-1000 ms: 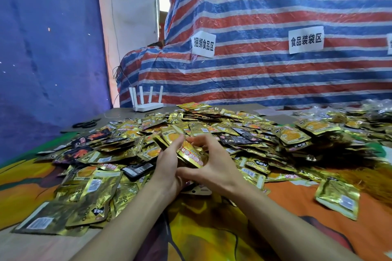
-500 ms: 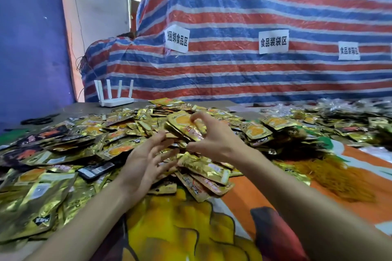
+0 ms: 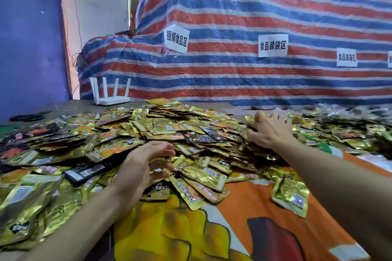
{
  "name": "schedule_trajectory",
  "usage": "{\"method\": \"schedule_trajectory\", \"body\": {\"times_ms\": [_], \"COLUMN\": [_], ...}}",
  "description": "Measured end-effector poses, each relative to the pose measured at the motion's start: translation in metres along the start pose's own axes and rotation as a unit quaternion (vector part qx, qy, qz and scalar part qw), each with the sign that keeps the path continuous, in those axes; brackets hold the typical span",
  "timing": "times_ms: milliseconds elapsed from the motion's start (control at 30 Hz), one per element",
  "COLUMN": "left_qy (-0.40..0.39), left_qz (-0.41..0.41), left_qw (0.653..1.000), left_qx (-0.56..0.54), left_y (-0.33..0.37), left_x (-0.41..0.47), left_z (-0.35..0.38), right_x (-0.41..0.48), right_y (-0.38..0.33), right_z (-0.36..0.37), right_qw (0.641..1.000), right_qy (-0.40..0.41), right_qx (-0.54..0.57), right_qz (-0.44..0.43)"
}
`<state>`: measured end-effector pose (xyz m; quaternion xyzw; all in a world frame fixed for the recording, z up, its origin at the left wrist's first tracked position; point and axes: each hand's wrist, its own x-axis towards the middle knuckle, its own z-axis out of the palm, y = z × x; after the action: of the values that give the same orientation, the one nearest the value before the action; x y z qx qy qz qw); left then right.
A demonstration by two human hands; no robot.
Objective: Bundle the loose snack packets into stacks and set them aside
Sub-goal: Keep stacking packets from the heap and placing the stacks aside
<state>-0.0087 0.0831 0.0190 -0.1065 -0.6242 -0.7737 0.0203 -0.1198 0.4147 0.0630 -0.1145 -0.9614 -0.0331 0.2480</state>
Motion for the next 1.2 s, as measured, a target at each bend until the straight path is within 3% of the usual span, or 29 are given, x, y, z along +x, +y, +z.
{"method": "schedule_trajectory", "body": {"times_ms": [233, 333, 433, 500, 567, 633, 800, 1033, 1200], "left_qy": [0.045, 0.118, 0.154, 0.166, 0.202, 0.251, 0.223, 0.25, 0.283], "left_qz": [0.01, 0.079, 0.18, 0.176, 0.142, 0.123, 0.002, -0.036, 0.02], "left_qw": [0.999, 0.982, 0.907, 0.834, 0.788, 0.766, 0.776, 0.699, 0.724], "left_qx": [0.013, 0.126, 0.349, 0.496, 0.564, 0.58, 0.59, 0.668, 0.629], "left_y": [0.002, 0.0, -0.006, -0.008, -0.007, -0.004, -0.01, -0.016, -0.015], "left_x": [0.001, 0.003, 0.007, 0.01, 0.014, 0.018, 0.023, 0.026, 0.029], "left_z": [-0.004, -0.01, -0.018, -0.026, -0.037, -0.051, -0.072, -0.07, -0.073], "right_x": [-0.004, -0.023, -0.051, -0.069, -0.079, -0.084, -0.08, -0.083, -0.084], "right_y": [-0.025, -0.052, -0.087, -0.112, -0.134, -0.152, -0.164, -0.16, -0.15], "right_z": [-0.021, -0.028, -0.029, -0.023, -0.014, -0.008, 0.01, 0.02, 0.014], "right_qw": [0.998, 0.995, 0.966, 0.951, 0.949, 0.945, 0.947, 0.974, 0.956], "right_qy": [0.035, 0.044, -0.053, -0.086, -0.06, -0.072, -0.18, -0.076, -0.045], "right_qx": [-0.043, 0.061, 0.188, 0.221, 0.251, 0.271, 0.237, 0.203, 0.279], "right_qz": [0.012, -0.064, -0.172, -0.197, -0.183, -0.168, -0.121, -0.067, -0.077]}}
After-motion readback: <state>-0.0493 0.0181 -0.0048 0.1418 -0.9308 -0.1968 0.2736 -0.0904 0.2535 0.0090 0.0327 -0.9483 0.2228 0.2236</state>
